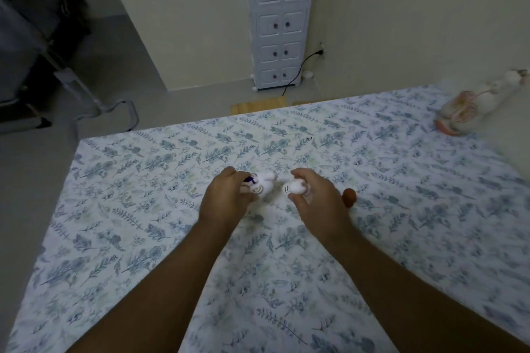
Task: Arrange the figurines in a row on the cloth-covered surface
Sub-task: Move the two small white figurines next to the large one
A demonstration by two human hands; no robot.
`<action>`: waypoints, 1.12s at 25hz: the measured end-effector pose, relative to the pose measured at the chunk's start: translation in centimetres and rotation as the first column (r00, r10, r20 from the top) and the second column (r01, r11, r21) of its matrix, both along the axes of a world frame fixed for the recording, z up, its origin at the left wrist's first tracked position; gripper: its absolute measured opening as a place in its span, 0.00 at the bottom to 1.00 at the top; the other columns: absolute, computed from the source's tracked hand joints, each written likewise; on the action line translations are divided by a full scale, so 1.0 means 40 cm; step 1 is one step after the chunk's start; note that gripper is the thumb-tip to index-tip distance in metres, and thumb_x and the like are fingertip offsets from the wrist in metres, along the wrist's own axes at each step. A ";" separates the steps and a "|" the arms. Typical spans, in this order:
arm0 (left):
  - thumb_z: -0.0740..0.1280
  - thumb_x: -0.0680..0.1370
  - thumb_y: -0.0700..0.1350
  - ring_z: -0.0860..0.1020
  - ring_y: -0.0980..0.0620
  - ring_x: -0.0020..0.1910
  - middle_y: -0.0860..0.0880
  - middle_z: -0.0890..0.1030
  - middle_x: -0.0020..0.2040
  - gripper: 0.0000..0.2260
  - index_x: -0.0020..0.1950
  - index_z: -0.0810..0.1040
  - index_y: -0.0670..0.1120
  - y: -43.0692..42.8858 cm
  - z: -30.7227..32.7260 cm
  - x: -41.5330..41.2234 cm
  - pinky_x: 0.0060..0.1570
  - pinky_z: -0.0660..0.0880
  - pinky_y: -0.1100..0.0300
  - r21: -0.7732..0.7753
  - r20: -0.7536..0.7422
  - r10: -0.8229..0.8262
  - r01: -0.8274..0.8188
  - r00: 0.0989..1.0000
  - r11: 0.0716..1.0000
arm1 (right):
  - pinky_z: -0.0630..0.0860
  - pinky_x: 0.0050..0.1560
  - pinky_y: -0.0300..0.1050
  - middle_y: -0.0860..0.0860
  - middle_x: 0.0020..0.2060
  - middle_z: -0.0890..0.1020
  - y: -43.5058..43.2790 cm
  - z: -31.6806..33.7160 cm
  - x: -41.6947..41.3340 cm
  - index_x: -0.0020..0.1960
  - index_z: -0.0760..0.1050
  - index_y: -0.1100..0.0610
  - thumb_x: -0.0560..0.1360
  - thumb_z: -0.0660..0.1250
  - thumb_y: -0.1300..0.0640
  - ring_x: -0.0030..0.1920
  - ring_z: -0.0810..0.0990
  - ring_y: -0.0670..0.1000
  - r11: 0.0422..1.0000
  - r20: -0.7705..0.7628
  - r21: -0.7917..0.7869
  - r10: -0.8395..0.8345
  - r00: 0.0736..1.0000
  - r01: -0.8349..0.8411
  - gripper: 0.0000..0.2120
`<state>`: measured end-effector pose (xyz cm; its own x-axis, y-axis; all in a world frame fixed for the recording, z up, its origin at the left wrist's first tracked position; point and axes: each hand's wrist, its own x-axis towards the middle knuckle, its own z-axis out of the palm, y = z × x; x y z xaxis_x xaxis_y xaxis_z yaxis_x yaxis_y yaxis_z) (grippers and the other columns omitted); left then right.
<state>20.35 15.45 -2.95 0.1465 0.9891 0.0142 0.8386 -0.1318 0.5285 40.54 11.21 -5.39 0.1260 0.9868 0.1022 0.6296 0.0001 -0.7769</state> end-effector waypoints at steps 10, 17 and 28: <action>0.80 0.68 0.48 0.72 0.52 0.41 0.50 0.74 0.46 0.19 0.58 0.85 0.46 0.135 0.022 0.764 0.34 0.62 0.69 -0.010 0.118 -0.222 0.225 0.968 0.974 | 0.64 0.53 0.23 0.53 0.54 0.82 -0.015 0.005 0.703 0.60 0.80 0.56 0.71 0.75 0.64 0.55 0.78 0.50 0.947 0.082 0.049 -0.320 0.944 0.317 0.17; 0.79 0.69 0.48 0.78 0.44 0.49 0.45 0.77 0.49 0.18 0.57 0.85 0.45 0.191 -0.103 1.258 0.43 0.71 0.57 -0.079 0.124 -0.395 0.406 0.910 0.910 | 0.72 0.52 0.30 0.57 0.58 0.80 -0.037 -0.128 1.089 0.64 0.78 0.60 0.74 0.75 0.62 0.57 0.77 0.50 0.891 0.007 -0.027 -0.454 0.891 0.454 0.19; 0.82 0.68 0.48 0.81 0.66 0.50 0.58 0.85 0.51 0.21 0.59 0.82 0.49 0.158 -0.199 1.323 0.48 0.76 0.72 -0.123 0.474 -0.220 0.312 0.852 0.942 | 0.73 0.59 0.42 0.51 0.62 0.79 -0.060 -0.244 1.128 0.64 0.78 0.53 0.70 0.78 0.54 0.64 0.74 0.51 0.817 -0.071 -0.071 -0.576 0.815 0.572 0.23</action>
<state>73.25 21.77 -10.90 0.4272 0.9033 -0.0394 0.4521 -0.1757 0.8745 85.67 8.80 -15.14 0.6767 0.7359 0.0226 0.4359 -0.3757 -0.8178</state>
